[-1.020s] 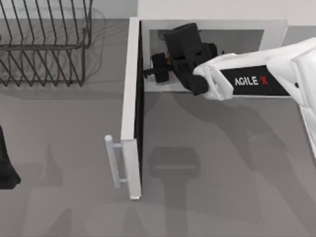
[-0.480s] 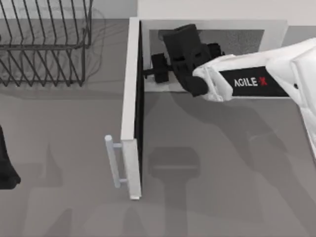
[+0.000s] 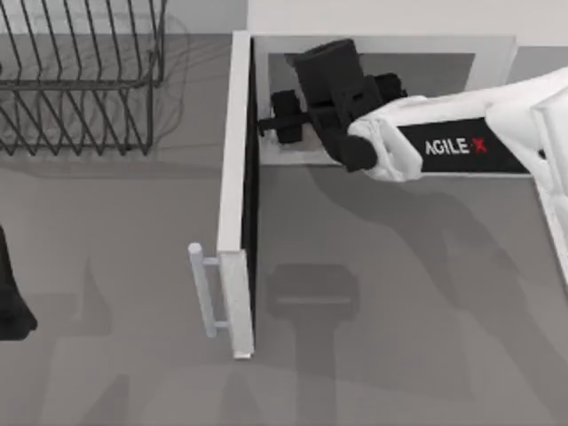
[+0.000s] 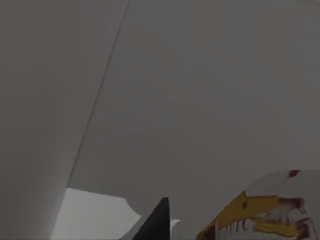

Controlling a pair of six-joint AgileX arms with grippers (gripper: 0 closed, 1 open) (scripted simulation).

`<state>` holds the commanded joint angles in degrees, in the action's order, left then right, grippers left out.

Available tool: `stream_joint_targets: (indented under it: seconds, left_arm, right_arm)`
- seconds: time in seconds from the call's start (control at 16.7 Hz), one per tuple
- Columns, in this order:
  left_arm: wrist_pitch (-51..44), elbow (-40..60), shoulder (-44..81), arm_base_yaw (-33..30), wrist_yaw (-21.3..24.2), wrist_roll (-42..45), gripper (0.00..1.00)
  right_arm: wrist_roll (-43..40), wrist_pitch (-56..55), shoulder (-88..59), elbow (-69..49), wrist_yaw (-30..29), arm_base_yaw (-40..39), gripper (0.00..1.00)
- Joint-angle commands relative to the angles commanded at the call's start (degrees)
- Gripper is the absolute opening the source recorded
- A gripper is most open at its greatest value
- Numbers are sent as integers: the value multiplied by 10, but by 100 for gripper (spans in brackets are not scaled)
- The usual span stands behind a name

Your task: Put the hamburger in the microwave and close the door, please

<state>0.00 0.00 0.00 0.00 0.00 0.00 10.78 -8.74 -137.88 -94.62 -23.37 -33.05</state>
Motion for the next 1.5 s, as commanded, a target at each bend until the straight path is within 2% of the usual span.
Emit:
stream_joint_targets:
  seconds: [0.54,0.96,1.2,1.5]
  left_arm:
    - [0,0,0,0,0,0,100]
    - [0,0,0,0,0,0,100]
    - [0,0,0,0,0,0,100]
    - [0,0,0,0,0,0,100]
  right_arm:
    - [98,-42,122,207,-19,-95,100]
    - [131,-99,220,381,-102,-160,100]
    - [123,-112,227,428,-136,-175,100]
    - [124,-111,227,428,-137,-169,100]
